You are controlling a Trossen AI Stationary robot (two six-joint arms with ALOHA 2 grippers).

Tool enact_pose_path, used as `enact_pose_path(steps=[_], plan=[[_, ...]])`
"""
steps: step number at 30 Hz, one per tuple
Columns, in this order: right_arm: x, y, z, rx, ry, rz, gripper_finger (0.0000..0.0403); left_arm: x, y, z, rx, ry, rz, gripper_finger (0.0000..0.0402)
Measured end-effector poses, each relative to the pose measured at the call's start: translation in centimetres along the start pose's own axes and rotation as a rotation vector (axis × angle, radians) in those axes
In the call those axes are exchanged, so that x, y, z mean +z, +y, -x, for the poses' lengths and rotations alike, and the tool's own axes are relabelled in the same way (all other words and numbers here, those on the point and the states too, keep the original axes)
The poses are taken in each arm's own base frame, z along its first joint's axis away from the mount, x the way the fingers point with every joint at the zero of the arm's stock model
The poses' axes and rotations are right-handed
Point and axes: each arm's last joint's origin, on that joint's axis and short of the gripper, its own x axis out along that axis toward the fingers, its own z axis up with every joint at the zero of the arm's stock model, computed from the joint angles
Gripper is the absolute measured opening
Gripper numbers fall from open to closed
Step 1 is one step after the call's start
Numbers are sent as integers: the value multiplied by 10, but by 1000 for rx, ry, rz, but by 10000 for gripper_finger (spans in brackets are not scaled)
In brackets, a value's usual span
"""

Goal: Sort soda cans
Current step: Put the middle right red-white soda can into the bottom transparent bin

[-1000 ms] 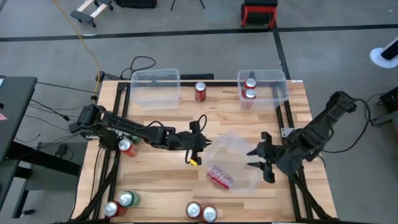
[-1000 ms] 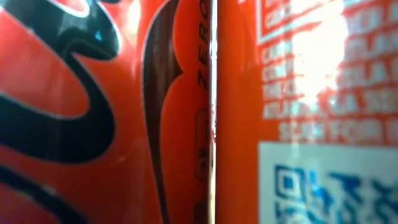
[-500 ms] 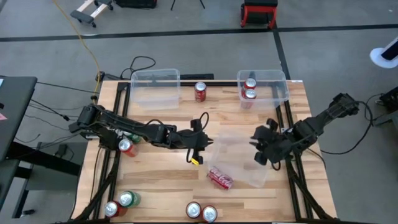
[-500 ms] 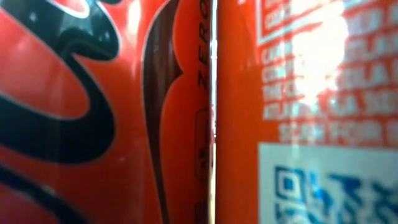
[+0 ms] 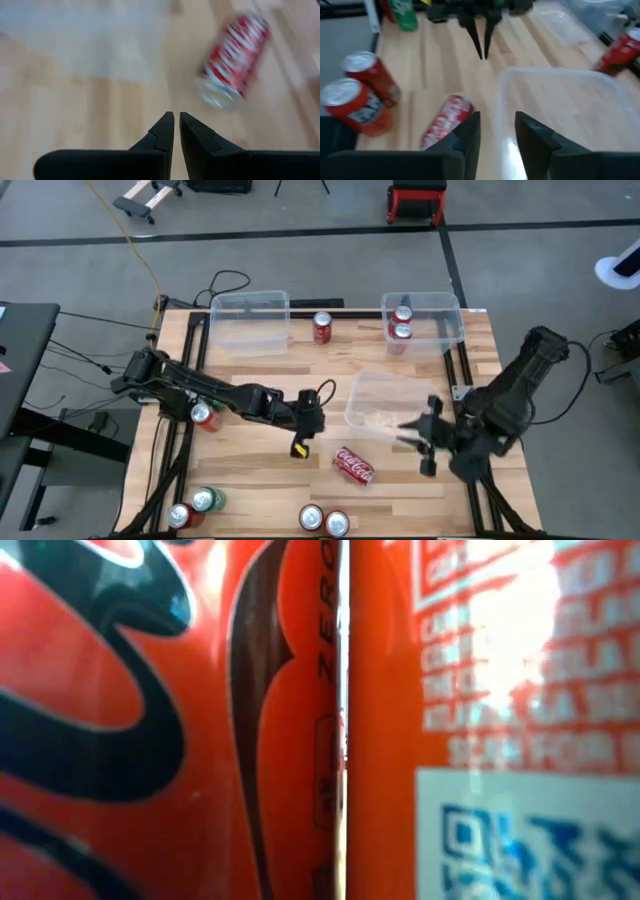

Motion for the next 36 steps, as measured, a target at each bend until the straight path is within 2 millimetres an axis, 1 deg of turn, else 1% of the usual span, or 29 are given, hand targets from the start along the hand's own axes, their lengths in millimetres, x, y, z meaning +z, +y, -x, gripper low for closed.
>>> enact_pose_path(steps=[3,8,10,12,15,20,22,24,27,30,33,36], plan=[[-19,23,-7,29,-27,-27,173,-12,-2,-5,-57,32,24,25],[-54,62,-31,50,-21,-111,213,-25,-4,-13,-97,-11,66,25],[-68,76,-42,43,-9,-124,221,-26,-5,-15,-100,-61,86,25],[-81,88,-52,43,-2,-148,224,-28,-5,-16,-104,-72,97,25],[-100,100,-64,41,27,-190,224,-28,-5,-16,-108,-77,102,25],[-128,109,-79,16,117,-238,223,-27,-5,-17,-109,-85,96,25],[-136,111,-86,-7,126,-242,224,-28,-5,-25,-108,-95,98,25],[-143,110,-95,-37,134,-231,225,-33,-5,-33,-113,-70,90,25],[-150,109,-111,-84,141,-224,230,-34,0,-47,-128,-68,100,25],[-154,105,-123,-124,166,-263,240,-36,6,-56,-122,-53,112,25],[-157,102,-132,-156,175,-269,259,-35,9,-56,-127,-64,118,25],[-162,102,-134,-168,178,-279,285,-32,9,-55,-175,-96,112,25]])
